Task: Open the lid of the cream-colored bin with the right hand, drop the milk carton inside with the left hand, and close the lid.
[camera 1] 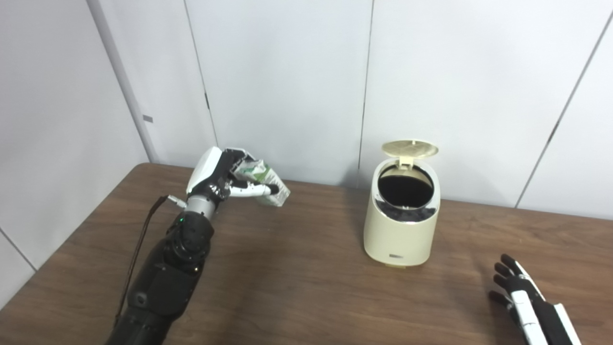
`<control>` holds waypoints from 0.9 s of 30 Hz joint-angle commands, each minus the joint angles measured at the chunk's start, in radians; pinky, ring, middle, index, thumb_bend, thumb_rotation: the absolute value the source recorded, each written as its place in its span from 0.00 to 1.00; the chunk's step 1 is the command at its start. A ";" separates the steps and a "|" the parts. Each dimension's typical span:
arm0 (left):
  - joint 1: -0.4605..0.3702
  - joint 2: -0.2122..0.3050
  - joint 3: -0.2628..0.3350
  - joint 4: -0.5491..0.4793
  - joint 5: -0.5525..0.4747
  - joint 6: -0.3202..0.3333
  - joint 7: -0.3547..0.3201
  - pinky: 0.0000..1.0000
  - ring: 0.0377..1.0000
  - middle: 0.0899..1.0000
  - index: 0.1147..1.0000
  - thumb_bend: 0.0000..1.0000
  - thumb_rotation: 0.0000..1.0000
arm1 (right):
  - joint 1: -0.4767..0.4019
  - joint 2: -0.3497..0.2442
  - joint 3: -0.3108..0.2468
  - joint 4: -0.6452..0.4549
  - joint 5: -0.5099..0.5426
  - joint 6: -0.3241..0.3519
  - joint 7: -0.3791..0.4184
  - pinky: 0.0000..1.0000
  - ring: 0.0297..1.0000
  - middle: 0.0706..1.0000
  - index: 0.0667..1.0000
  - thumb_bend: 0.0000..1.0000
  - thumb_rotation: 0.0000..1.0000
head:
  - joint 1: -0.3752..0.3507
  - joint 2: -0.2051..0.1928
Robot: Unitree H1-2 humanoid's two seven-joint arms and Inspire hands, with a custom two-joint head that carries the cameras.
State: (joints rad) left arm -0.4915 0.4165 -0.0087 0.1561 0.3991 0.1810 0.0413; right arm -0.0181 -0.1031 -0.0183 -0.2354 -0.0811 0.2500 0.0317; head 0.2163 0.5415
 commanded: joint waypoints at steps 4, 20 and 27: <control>-0.035 -0.015 0.004 -0.145 0.032 -0.012 0.025 0.43 0.46 0.46 0.38 0.50 0.00 | -0.028 -0.002 0.004 -0.011 -0.012 -0.041 -0.007 0.81 0.90 0.90 0.90 0.58 0.91 | -0.015 -0.006; -0.030 -0.128 0.005 -0.341 0.015 -0.070 0.006 0.35 0.44 0.46 0.39 0.48 0.00 | -0.027 0.010 0.022 0.017 -0.052 -0.079 -0.023 0.77 0.86 0.87 0.90 0.54 0.91 | -0.113 -0.036; -0.048 -0.175 -0.015 -0.389 0.025 -0.073 -0.003 0.34 0.43 0.46 0.40 0.48 0.00 | -0.031 0.018 0.038 0.026 -0.053 -0.085 -0.024 0.77 0.88 0.89 0.91 0.53 0.91 | -0.158 -0.041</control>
State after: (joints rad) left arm -0.4749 0.2403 -0.0254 -0.1881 0.4212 0.1405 0.0266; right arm -0.0235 -0.0933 0.0079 -0.2014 -0.1308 0.1959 0.0047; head 0.0584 0.5001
